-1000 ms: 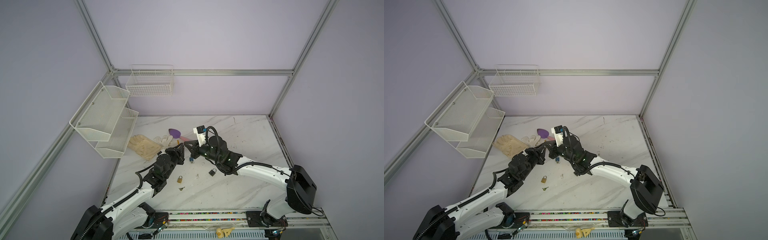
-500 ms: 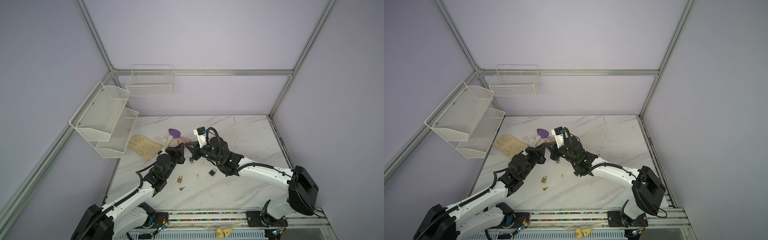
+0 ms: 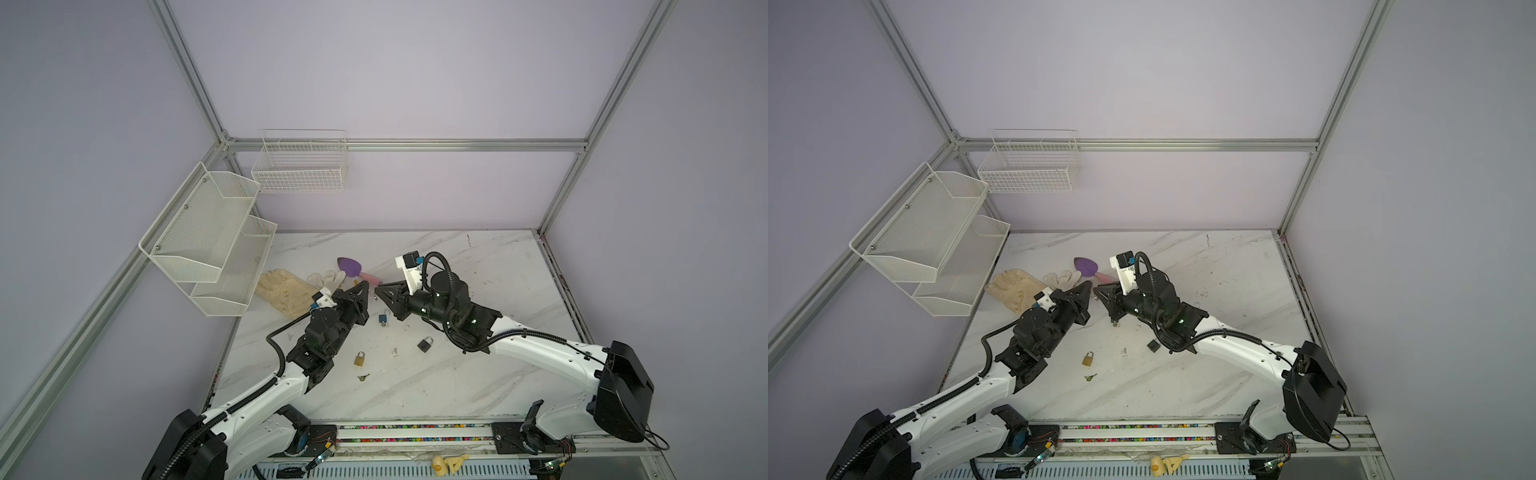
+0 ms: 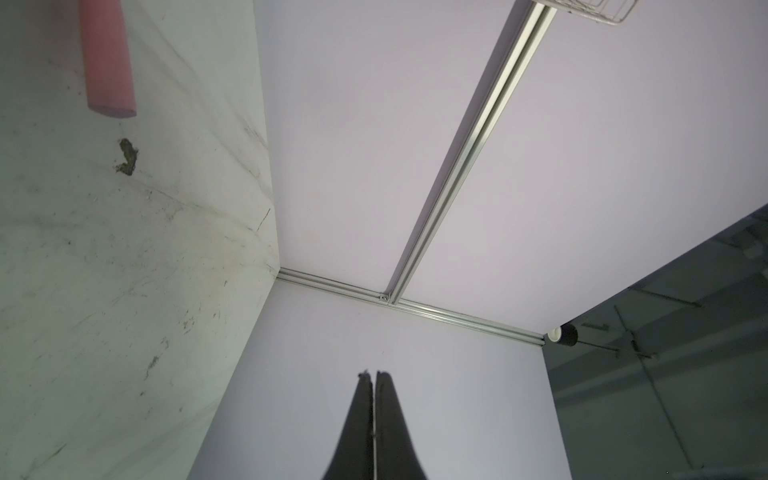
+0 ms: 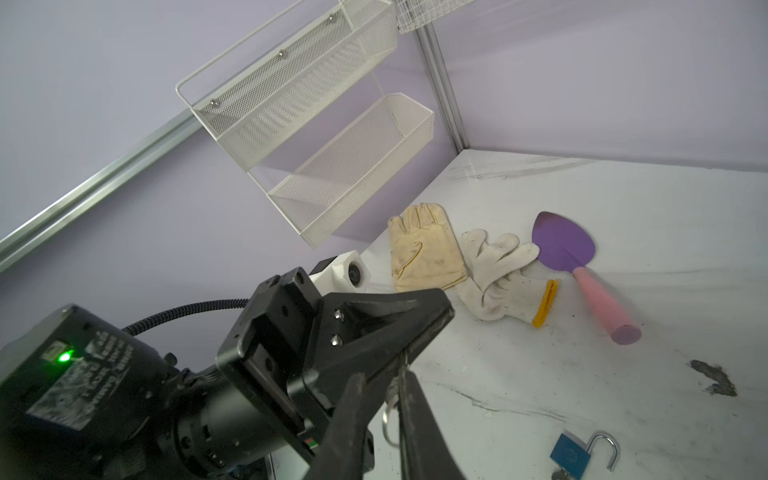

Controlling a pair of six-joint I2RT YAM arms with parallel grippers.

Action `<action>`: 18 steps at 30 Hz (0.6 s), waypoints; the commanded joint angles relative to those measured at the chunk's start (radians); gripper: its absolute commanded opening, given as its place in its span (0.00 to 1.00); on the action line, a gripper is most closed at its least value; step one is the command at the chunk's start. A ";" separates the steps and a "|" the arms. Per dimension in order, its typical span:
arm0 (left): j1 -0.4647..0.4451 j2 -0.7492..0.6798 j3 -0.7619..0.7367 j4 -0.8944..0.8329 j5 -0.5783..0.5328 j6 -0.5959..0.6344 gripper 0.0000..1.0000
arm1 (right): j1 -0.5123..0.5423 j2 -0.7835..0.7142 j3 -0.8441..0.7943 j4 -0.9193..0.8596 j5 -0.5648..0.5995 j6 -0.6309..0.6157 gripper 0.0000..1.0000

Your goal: Unlock with the key

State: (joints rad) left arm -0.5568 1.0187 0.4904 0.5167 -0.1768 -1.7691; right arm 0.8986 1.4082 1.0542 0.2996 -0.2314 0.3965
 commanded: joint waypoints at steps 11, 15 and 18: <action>0.001 0.137 0.378 -0.034 0.452 0.981 0.00 | -0.164 -0.218 -0.113 -0.027 -0.399 0.210 0.45; -0.020 0.164 0.393 0.035 0.535 1.092 0.00 | -0.173 -0.245 -0.144 -0.018 -0.406 0.214 0.48; -0.027 0.165 0.392 0.065 0.540 1.103 0.00 | -0.188 -0.265 -0.171 -0.012 -0.380 0.220 0.48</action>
State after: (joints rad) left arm -0.5777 1.1942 0.7940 0.4927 0.2867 -0.7902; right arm 0.7265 1.1828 0.8959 0.2718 -0.5930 0.5964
